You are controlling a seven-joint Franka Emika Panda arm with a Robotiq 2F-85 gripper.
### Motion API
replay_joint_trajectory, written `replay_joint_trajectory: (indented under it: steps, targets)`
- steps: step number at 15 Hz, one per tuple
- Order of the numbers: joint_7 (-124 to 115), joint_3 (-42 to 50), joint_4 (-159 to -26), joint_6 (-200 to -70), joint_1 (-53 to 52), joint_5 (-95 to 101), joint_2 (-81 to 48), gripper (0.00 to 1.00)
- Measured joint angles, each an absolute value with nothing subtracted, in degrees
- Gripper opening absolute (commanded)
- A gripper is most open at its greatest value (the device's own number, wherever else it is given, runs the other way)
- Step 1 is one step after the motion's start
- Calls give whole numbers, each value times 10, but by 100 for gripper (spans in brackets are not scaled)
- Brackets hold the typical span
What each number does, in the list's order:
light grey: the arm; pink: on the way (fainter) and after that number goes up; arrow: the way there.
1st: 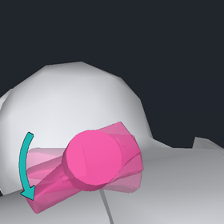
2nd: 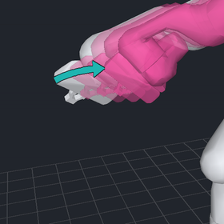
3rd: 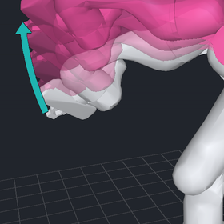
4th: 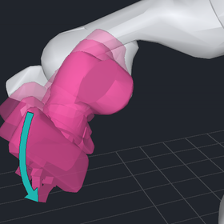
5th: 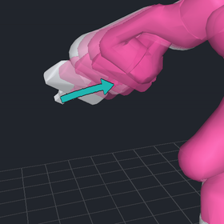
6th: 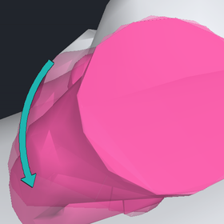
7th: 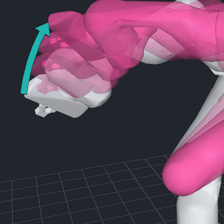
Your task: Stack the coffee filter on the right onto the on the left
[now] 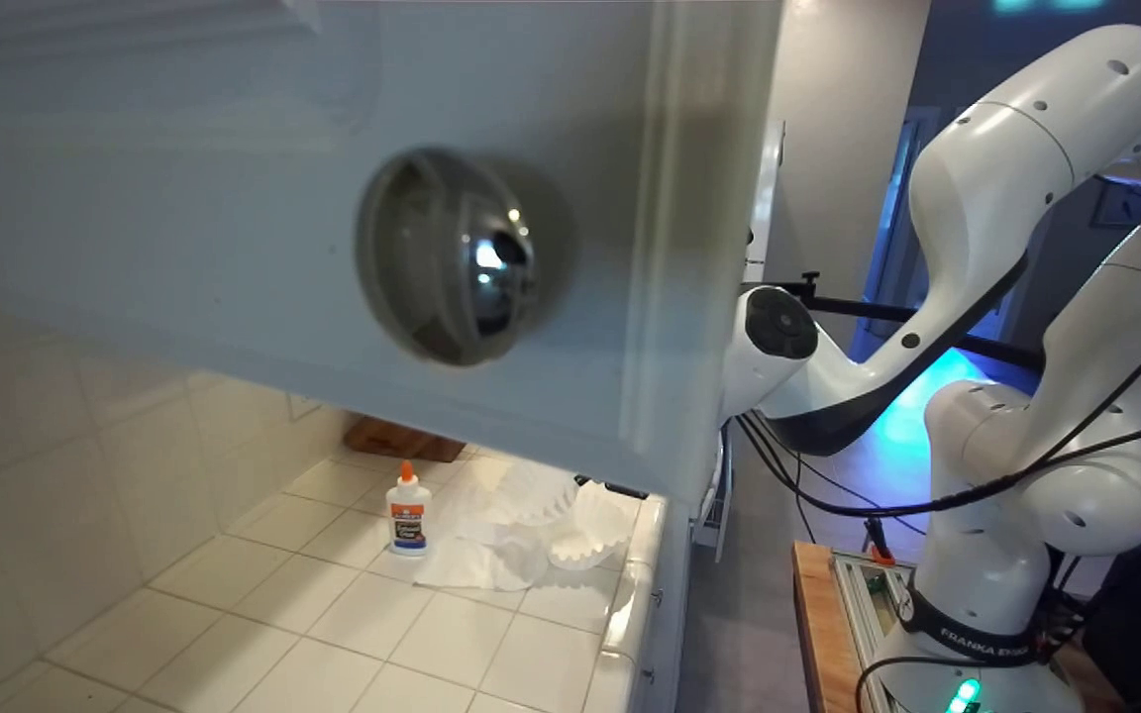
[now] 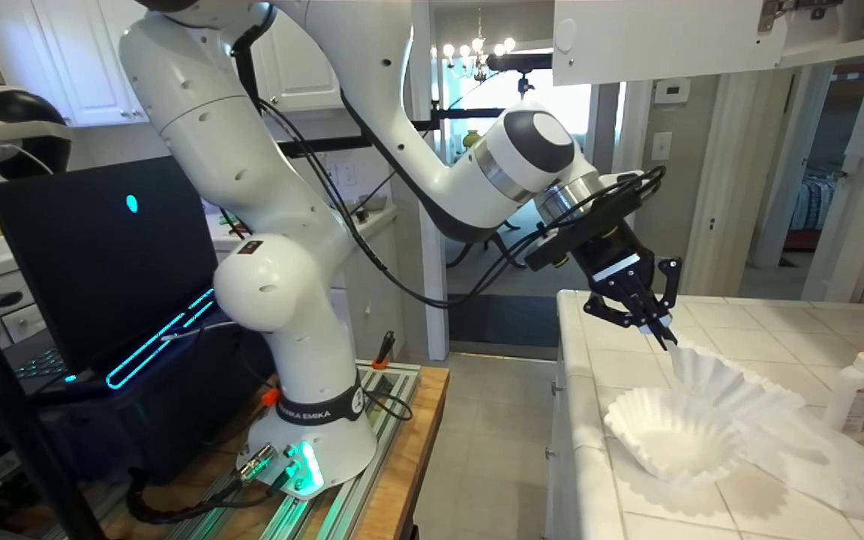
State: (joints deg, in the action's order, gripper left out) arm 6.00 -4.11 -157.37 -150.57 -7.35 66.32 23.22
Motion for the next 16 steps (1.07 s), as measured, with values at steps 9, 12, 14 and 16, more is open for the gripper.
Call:
replay_joint_trajectory:
  steps: [9,12,14,16]
  targets:
    - [130,-38,-1574,-1481,-79,544,222,0]
    - [147,-38,-1573,-1458,-83,511,222,0]
    - [162,-38,-1573,-1439,-85,486,223,0]
    - [183,-37,-1573,-1420,-85,460,223,0]
